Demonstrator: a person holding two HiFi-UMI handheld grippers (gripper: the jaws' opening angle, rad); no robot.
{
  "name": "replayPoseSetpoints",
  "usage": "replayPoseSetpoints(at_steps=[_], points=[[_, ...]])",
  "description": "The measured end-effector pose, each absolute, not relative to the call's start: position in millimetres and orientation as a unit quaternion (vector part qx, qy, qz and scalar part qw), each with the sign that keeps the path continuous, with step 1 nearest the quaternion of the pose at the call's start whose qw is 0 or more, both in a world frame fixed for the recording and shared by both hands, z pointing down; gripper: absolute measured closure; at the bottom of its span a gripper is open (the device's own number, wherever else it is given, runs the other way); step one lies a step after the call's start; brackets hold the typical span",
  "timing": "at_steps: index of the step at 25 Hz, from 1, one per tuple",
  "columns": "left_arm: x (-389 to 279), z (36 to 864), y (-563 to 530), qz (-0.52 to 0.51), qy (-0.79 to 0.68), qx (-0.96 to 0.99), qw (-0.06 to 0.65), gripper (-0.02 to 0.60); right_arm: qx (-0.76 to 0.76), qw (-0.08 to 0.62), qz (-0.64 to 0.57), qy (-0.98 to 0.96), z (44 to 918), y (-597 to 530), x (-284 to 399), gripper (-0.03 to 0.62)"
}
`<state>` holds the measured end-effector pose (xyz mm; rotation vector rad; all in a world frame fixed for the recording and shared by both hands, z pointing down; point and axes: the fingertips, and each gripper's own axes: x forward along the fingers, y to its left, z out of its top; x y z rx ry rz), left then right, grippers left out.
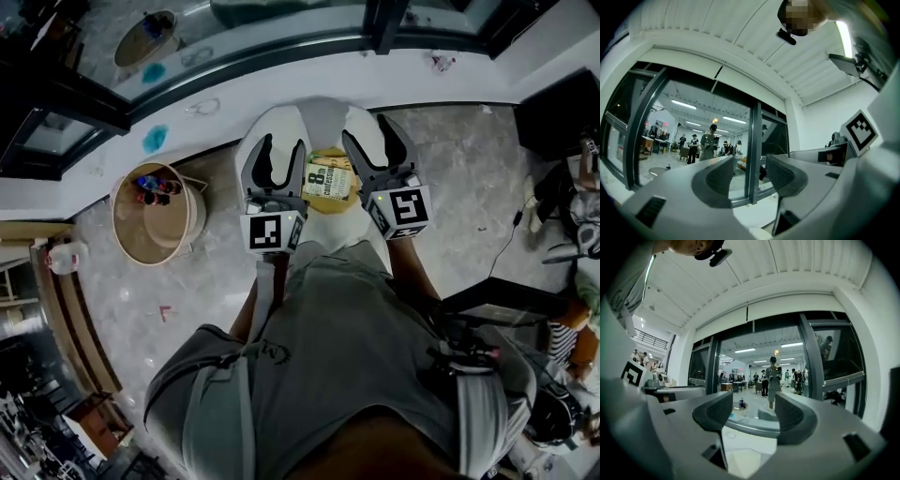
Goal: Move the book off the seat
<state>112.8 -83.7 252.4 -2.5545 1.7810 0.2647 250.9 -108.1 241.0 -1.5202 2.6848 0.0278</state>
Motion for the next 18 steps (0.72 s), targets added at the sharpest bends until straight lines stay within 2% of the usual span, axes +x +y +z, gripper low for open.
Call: replayPoseSetpoints(at_steps=[5, 10, 18], points=[[125.5, 296.5, -103.4, 0.058, 0.552, -0.831, -0.029, 0.371, -0.498, -0.022, -0.038, 0.866, 298.5, -118.1, 250.0, 0.322], [135.0, 322.2, -123.6, 0.047, 0.54, -0.84, -0.038, 0.371, -0.508, -0.04, -0.062, 0.858, 336.5, -133.2, 253.9, 0.322], [142.6, 290.6, -134.4, 0.069, 0.546, -0.835, 0.02, 0.371, -0.516, -0.012, 0.014, 0.856, 305.8, -143.5, 251.5, 0.322]])
